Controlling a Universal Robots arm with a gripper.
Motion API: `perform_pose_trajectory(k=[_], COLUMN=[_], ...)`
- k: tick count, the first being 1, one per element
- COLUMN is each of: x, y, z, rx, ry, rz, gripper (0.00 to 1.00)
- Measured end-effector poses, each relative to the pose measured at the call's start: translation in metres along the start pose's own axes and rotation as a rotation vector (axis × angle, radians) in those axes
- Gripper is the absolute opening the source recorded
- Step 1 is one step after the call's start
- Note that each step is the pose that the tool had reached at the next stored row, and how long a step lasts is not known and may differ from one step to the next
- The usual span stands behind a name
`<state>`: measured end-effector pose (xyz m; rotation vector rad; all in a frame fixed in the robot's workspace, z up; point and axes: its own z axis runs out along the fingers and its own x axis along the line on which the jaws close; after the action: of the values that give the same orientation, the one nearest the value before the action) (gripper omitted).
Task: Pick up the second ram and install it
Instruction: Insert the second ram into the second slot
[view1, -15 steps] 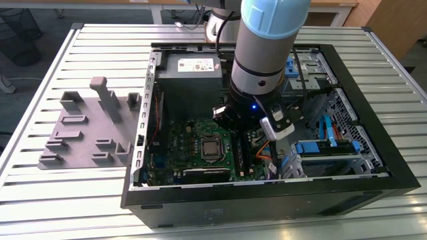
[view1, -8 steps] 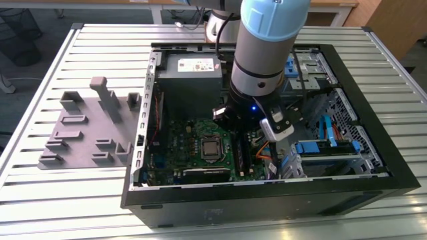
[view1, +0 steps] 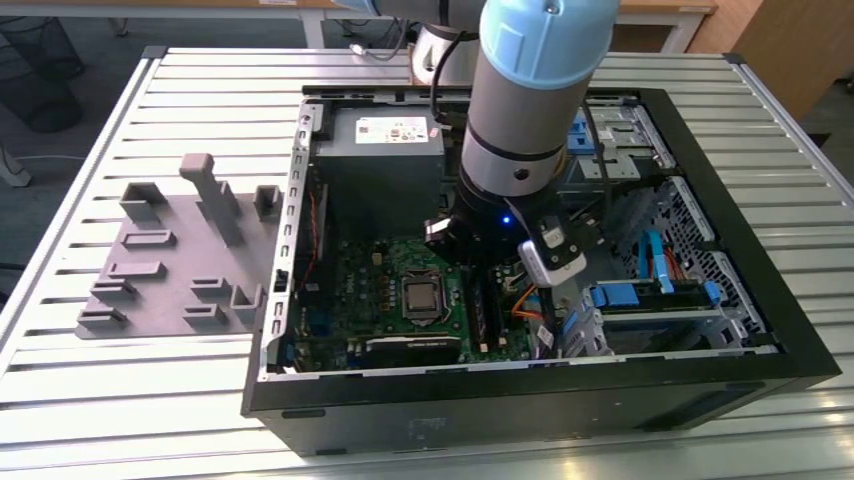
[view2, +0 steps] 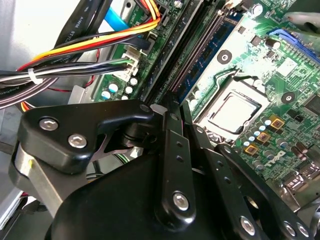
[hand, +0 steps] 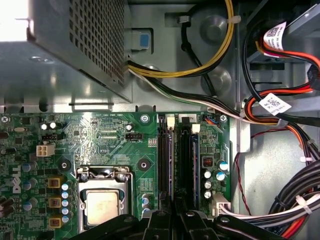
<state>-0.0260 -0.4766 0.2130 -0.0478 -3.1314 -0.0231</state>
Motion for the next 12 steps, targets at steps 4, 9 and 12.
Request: perform_pose_trajectory(k=[4, 9, 12], x=[0.0001, 0.0002, 0.0002], y=[0.0000, 0.0000, 0.0000], z=[0.0001, 0.0010, 0.0015], rx=[-0.0003, -0.0009, -0.0013], ry=[-0.0001, 0.0000, 0.0003], rz=[0.000, -0.004, -0.004], gripper=[0.14, 0.14, 0.14])
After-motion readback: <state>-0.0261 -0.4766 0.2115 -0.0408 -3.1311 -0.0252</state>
